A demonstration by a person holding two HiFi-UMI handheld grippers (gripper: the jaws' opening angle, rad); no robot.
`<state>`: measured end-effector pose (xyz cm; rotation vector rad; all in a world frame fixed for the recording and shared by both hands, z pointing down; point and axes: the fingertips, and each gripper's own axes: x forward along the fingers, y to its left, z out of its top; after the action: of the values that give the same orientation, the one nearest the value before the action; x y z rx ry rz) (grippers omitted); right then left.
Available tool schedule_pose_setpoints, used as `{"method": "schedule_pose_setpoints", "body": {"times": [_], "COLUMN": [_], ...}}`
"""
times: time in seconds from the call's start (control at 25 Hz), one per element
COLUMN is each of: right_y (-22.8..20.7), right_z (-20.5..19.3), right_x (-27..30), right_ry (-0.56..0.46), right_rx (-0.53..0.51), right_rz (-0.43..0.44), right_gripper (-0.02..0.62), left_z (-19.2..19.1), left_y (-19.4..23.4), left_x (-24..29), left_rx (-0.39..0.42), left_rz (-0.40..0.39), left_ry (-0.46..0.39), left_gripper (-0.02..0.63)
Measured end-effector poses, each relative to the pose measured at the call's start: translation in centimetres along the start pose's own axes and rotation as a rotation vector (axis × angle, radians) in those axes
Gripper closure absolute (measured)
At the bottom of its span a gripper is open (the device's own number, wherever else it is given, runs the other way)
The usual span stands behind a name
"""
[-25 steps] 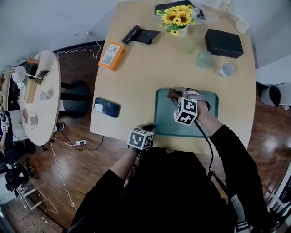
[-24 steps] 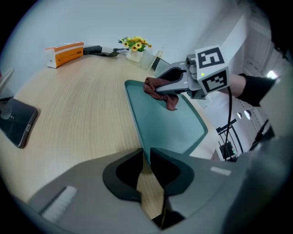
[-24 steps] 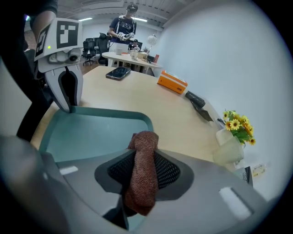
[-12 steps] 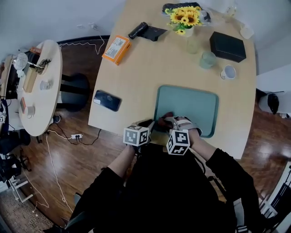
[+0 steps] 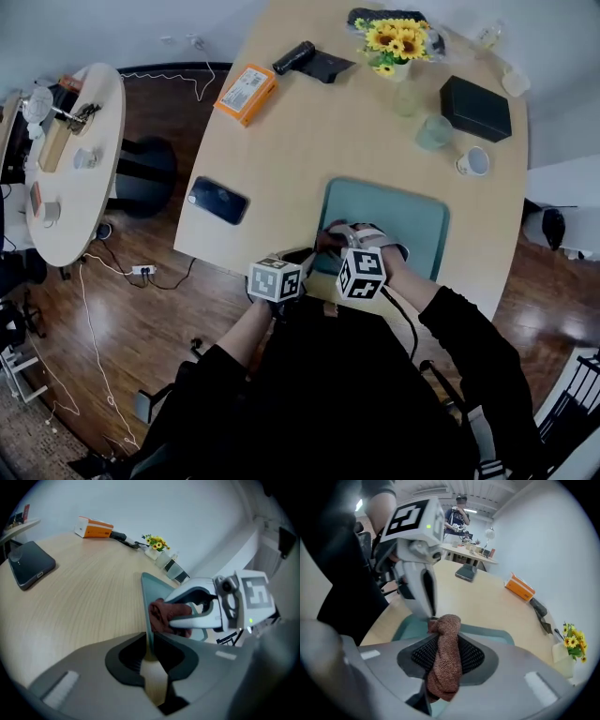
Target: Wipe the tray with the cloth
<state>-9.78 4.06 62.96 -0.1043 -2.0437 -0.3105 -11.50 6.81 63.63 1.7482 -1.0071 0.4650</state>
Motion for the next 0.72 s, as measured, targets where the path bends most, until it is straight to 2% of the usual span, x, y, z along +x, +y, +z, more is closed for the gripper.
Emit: {"method": "schedule_pose_setpoints", "body": {"times": [0.12, 0.28, 0.4, 0.6, 0.72], "right_y": [-4.2, -7.5, -9.6, -13.2, -13.7], "right_z": [-0.3, -0.2, -0.6, -1.6, -1.6], "right_x": [0.7, 1.4, 1.6, 1.7, 1.6], "right_ry": [0.023, 0.039, 0.052, 0.098, 0.112], "right_rx": [0.014, 0.029, 0.018, 0.066, 0.106], "right_rz": [-0.009, 0.032, -0.01, -0.097, -0.13], "right_gripper": [0.477, 0.471, 0.474, 0.476, 0.476], "left_z": [-0.1, 0.0, -0.1, -0.1, -0.1], "left_y": [-0.4, -0.2, -0.1, 0.0, 0.0], "left_x": [0.3, 0.2, 0.2, 0.2, 0.2], "left_rx": [0.013, 0.02, 0.014, 0.022, 0.028], "left_rz": [-0.007, -0.017, -0.025, -0.028, -0.028], "left_ry": [0.007, 0.018, 0.027, 0.03, 0.032], "left_gripper": [0.575, 0.578, 0.581, 0.583, 0.584]}}
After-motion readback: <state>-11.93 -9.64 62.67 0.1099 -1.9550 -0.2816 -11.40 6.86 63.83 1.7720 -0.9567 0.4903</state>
